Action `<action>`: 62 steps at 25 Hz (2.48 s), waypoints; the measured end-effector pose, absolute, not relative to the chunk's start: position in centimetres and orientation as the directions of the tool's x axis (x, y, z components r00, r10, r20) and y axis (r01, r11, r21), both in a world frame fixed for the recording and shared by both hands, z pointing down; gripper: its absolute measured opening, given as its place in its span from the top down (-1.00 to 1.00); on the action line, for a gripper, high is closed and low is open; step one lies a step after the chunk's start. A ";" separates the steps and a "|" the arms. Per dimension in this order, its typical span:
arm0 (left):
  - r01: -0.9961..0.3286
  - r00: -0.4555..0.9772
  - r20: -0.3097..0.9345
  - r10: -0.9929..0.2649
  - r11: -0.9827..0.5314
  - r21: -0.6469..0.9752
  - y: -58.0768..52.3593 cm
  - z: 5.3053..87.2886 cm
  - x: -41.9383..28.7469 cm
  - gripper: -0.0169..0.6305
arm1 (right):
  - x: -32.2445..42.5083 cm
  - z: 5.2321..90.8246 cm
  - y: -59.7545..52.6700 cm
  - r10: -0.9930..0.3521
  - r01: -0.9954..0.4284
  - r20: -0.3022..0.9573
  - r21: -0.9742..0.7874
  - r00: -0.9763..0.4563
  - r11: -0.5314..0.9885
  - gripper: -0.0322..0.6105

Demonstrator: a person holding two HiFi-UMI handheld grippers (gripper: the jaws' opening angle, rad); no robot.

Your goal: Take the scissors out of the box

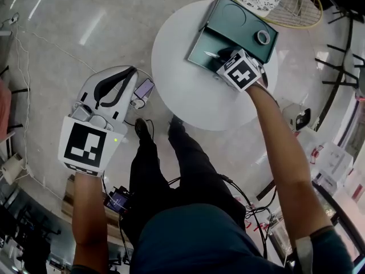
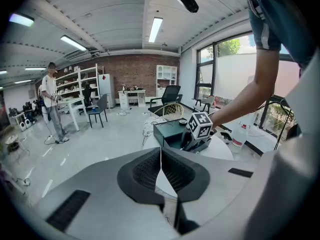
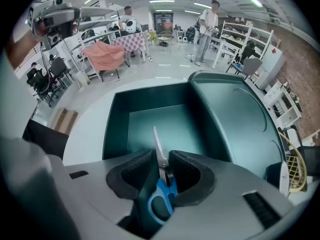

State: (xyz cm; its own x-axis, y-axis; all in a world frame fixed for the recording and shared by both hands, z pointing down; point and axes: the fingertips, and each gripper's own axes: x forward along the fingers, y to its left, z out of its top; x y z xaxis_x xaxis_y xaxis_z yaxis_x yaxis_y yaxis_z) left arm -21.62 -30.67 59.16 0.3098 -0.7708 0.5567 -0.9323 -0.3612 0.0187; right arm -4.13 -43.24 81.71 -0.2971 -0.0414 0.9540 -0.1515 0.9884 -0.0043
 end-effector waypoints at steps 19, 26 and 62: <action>-0.931 0.301 0.540 -0.786 -0.364 -0.011 -29.5 56.3 -23.1 0.88 | -4.4 78.0 -42.6 -0.128 -0.218 0.936 0.056 -0.327 0.974 0.67; -0.927 0.300 0.524 -0.797 -0.374 -0.038 -28.3 53.4 -23.6 0.88 | -4.9 73.5 -42.4 -0.205 -0.263 0.905 0.109 -0.372 0.959 0.67; -0.867 0.335 0.397 -0.855 -0.445 -0.225 -20.4 33.5 -24.4 0.88 | -3.2 41.0 -36.9 -0.573 -0.601 0.576 0.170 -0.582 0.781 0.67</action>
